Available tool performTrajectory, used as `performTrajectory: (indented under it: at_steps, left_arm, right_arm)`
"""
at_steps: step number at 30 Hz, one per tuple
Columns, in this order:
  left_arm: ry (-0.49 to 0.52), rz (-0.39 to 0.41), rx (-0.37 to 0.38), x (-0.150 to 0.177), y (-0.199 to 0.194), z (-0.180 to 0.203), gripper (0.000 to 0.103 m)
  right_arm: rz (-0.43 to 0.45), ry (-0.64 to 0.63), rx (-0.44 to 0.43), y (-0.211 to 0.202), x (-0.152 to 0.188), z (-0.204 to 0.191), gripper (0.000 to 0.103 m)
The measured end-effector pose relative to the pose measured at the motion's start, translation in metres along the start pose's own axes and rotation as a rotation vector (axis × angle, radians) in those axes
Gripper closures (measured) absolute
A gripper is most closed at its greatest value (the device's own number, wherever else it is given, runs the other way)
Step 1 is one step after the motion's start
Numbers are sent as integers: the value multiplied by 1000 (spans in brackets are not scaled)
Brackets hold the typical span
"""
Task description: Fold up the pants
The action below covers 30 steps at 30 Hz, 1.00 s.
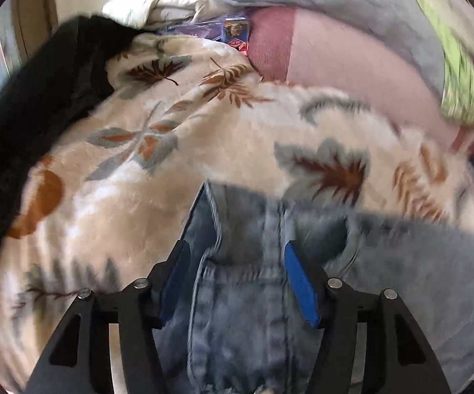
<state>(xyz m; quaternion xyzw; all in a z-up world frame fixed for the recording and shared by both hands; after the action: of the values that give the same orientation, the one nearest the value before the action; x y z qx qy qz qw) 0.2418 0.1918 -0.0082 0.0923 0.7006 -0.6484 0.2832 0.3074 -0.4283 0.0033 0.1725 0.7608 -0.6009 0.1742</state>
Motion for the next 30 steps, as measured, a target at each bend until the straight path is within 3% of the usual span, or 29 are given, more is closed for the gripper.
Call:
performTrajectory:
  at_steps: [2,9,10,11,13,15,16,19,22,24,30]
  left_arm:
    - [-46,-28,67,-11,10,-4,42]
    - [-121,-92,78,-26,39,-1,42]
    - [-126,-100,81,-29,45,-1,43]
    - [-127,-114,76,-31,51,0,45]
    - [-134,-140,45,-33,61,-3,66]
    - [-127,-147,39,-34,66,-6,79]
    - [-114,-152,28,-35,68,-6,92]
    - [-93,-157,0,-38,72,-5,100]
    - [-95,-121,-23,-41,62,-7,100]
    - [-96,-50,-20,-42,37,-7,100]
    - [-143,127,80,-24,-60,-24,100]
  right_arm:
    - [23,41,-30,12,-21,5,34]
    - [-40,74,-31,70,-53,-2,34]
    - [-62,62,-27,76,-50,-4,40]
    - [-78,50,-15,81,-49,-6,54]
    - [-83,21,6,86,-48,-11,60]
    - [-81,14,12,86,-49,-13,66]
    - [-83,5,16,85,-50,-14,70]
    - [-81,-20,25,86,-53,-19,78]
    - [-30,-17,29,67,-53,-22,82]
    - [13,-10,15,51,-53,-23,82]
    - [189,43,-91,-37,-32,-16,82]
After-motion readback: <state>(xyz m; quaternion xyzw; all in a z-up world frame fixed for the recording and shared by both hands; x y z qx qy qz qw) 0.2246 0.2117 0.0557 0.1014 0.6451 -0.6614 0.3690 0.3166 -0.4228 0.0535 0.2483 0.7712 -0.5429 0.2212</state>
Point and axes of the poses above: each gripper's, at about its wrist camera, not at the fingertips, and y roughly the way its jaws point, z to its right, x to its underside, the point moved 2 cm from there along y, roughly the way its jaws point, and after that the axes turned 8 degrees about -x, right-handed, at the moved point
